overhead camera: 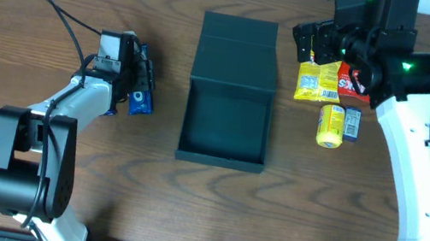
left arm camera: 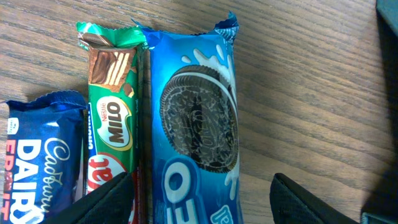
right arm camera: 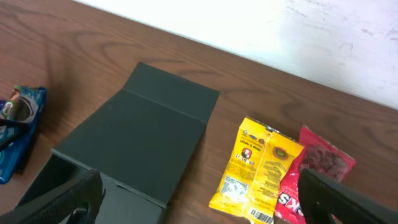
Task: Pack container
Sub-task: 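Reach the left gripper to the blue Oreo pack and grasp it, then carry the Oreo pack with the left gripper into the black box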
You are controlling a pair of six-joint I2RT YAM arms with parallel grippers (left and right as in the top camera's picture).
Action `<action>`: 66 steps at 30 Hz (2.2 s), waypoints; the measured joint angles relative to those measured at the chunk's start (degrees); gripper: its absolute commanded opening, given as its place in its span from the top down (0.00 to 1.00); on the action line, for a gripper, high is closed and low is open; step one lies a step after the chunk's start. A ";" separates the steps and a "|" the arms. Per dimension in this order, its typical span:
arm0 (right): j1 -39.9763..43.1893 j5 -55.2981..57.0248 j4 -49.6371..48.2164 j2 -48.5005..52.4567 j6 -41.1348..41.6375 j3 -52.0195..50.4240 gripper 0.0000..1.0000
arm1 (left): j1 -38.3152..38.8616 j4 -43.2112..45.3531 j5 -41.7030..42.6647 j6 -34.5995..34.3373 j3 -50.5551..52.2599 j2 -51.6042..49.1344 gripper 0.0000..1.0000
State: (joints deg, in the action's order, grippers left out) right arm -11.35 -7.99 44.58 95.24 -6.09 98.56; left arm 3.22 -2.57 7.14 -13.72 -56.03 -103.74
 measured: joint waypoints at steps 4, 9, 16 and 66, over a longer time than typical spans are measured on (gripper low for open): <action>0.00 0.00 0.00 0.00 0.31 0.00 0.02 | 0.20 0.00 0.17 -0.22 0.00 -0.11 0.36; 0.00 -0.02 0.00 0.00 0.66 0.00 0.01 | 1.53 0.07 0.13 -0.22 0.00 -0.90 0.36; 0.00 -0.02 0.02 0.00 0.66 0.00 0.01 | 1.99 0.04 -0.20 -0.26 0.00 -2.38 0.42; 20.20 -0.15 5.97 -3.91 0.66 0.00 0.01 | 23.39 -7.72 20.31 56.54 -4.52 15.78 0.94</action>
State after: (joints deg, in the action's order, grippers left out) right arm 8.84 -8.14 50.54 91.33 -5.43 98.56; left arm 26.61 -10.28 27.44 42.83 -60.55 -87.96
